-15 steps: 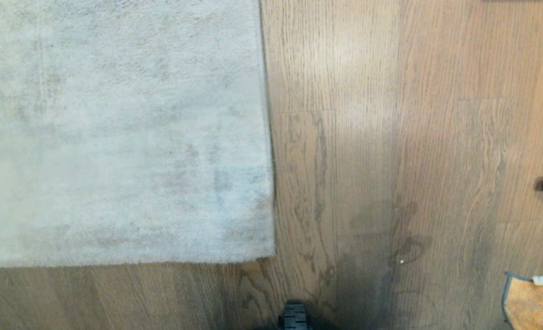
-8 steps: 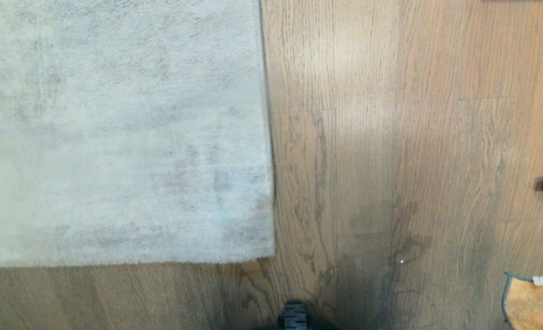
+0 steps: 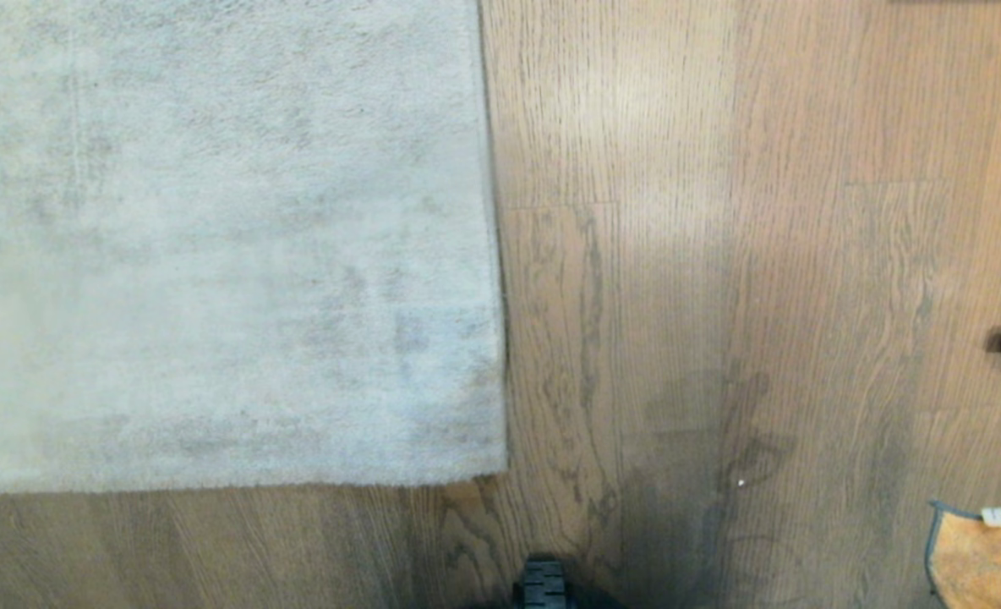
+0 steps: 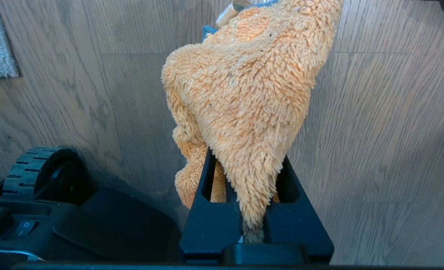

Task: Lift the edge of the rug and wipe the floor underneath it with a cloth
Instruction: Put down the rag

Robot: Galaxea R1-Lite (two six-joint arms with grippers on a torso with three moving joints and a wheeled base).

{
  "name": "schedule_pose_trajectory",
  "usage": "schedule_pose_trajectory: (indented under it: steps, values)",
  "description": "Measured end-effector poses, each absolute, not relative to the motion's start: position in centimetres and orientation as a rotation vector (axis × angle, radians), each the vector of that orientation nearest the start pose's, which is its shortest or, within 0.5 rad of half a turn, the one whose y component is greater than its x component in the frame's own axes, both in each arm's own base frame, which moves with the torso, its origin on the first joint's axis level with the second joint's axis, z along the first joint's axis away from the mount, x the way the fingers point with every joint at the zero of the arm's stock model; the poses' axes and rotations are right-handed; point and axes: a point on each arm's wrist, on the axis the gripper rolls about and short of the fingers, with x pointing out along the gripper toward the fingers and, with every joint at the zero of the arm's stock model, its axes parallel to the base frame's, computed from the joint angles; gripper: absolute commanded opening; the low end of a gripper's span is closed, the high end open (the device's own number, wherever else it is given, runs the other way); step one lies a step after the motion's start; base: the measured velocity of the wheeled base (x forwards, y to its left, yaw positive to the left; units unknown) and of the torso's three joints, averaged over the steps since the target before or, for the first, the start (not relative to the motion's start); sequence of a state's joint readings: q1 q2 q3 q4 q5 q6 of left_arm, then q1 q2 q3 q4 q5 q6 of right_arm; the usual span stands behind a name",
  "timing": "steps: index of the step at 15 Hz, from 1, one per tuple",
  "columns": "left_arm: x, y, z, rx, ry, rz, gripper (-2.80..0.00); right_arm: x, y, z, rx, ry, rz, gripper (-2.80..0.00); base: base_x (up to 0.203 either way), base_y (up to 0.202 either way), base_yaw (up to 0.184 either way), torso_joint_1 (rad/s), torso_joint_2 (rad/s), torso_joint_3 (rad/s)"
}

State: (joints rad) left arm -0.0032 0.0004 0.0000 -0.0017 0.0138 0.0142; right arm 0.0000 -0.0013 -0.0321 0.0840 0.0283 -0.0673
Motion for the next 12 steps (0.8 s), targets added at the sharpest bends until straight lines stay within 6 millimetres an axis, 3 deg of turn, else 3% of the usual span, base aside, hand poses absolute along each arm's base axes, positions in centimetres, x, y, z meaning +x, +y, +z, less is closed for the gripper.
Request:
schedule_pose_trajectory:
  steps: [12]
  values:
    - [-2.28, 0.04, 7.58, 0.014, -0.002, 0.010, -2.80, -2.56, 0.06, 7.57, -0.067, 0.049, 0.030, -2.80, 0.000, 0.000, 0.000, 0.000, 0.00, 0.000]
